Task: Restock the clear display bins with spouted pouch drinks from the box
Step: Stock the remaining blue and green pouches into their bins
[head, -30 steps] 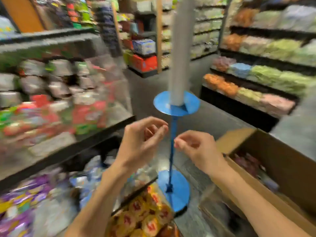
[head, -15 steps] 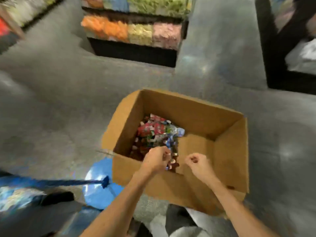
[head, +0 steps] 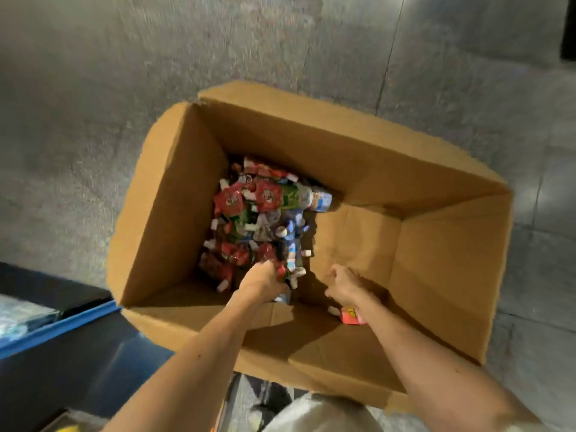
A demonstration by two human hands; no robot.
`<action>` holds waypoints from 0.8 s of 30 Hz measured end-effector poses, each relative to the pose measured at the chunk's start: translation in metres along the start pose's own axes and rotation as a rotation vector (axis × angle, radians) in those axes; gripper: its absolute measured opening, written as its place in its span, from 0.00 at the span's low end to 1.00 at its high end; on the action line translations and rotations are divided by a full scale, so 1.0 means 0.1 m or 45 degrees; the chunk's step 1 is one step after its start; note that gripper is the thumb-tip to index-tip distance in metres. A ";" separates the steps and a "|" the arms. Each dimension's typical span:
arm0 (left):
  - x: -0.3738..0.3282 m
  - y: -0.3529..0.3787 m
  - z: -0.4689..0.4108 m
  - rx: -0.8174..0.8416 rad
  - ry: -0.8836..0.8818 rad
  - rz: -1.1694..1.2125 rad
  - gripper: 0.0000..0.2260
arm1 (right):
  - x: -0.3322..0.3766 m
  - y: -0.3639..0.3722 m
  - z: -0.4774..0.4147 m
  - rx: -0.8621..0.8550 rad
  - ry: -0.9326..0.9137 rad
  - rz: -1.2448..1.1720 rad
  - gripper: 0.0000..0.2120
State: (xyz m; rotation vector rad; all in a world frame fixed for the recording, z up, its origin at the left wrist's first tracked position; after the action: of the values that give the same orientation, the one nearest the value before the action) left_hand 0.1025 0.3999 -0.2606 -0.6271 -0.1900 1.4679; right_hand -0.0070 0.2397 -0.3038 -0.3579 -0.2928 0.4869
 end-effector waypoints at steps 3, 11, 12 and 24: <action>-0.08 0.15 -0.19 0.094 0.044 -0.153 0.24 | -0.28 0.17 -0.01 0.242 0.007 0.426 0.25; -0.10 0.18 -0.43 -0.024 0.105 -0.293 0.19 | -0.57 0.40 -0.17 0.326 -0.013 0.591 0.18; -0.10 0.13 -0.44 -0.078 0.096 -0.283 0.18 | -0.55 0.41 -0.19 0.318 -0.021 0.564 0.18; -0.15 -0.34 -0.59 -0.492 -0.018 -0.139 0.37 | -0.56 0.36 -0.34 0.166 0.194 -0.072 0.11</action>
State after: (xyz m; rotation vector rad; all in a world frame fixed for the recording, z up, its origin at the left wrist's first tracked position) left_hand 0.1589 0.3700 -0.2880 -0.9032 -0.5192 1.3391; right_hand -0.0566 0.2321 -0.3588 -0.2572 -0.1226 0.4182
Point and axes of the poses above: each hand's wrist, its own z-axis away from the middle knuckle, its own y-axis out of the palm, x = y × z, the point moved 10 cm from there along -z, towards the middle knuckle, and after that the axes turned 4 degrees about -x, right-handed, at the moved point
